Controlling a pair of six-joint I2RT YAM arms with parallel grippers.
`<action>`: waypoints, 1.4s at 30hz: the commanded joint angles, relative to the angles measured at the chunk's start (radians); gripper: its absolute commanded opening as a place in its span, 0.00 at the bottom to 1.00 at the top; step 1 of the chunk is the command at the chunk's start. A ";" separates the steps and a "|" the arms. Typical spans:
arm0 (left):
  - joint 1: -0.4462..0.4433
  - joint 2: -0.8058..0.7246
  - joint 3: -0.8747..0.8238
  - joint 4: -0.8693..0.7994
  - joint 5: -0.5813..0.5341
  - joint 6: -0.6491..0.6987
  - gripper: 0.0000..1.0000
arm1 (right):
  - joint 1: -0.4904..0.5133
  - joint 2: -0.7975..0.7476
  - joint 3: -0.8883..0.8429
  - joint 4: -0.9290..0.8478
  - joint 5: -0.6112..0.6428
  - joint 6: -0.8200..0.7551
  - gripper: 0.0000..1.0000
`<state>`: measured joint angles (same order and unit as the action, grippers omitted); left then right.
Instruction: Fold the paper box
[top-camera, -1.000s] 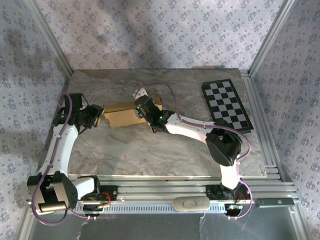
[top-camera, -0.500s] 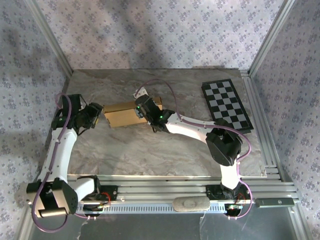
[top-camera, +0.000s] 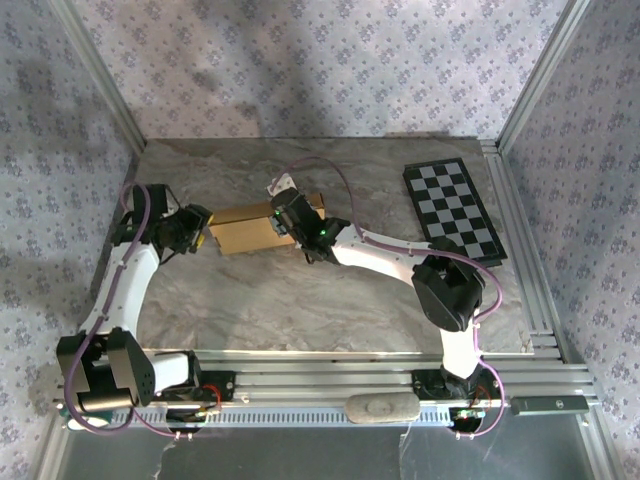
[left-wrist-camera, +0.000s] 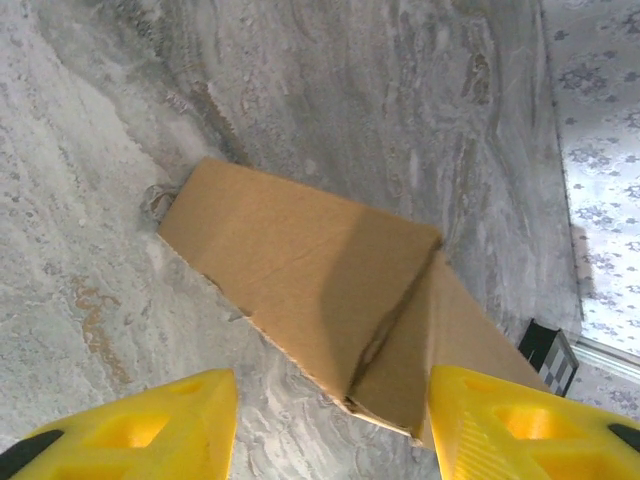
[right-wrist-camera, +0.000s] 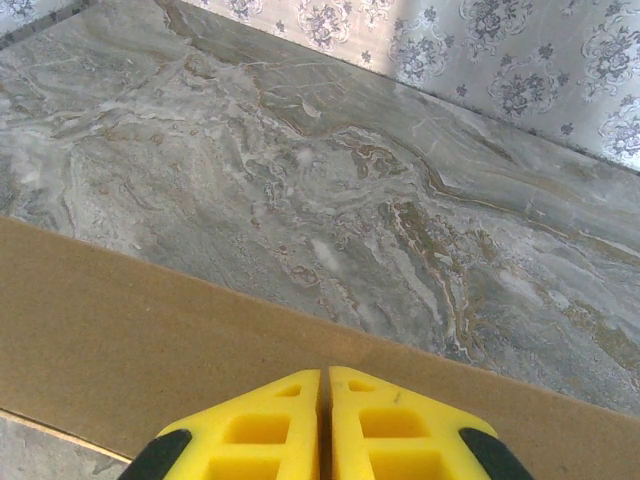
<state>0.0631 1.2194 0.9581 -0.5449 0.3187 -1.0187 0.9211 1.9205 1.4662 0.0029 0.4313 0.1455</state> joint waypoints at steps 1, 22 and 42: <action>0.005 -0.016 -0.041 0.019 -0.010 -0.004 0.50 | -0.018 0.058 -0.003 -0.145 0.000 0.014 0.10; 0.030 -0.006 -0.116 0.080 0.000 -0.003 0.00 | -0.030 0.052 -0.002 -0.154 -0.026 0.030 0.10; -0.133 -0.265 -0.423 0.125 -0.033 -0.085 0.04 | -0.126 -0.384 -0.417 -0.038 -0.375 0.191 0.22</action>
<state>-0.0383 0.9829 0.5797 -0.3939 0.3279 -1.0645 0.7963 1.5749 1.0882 -0.0235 0.1356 0.2794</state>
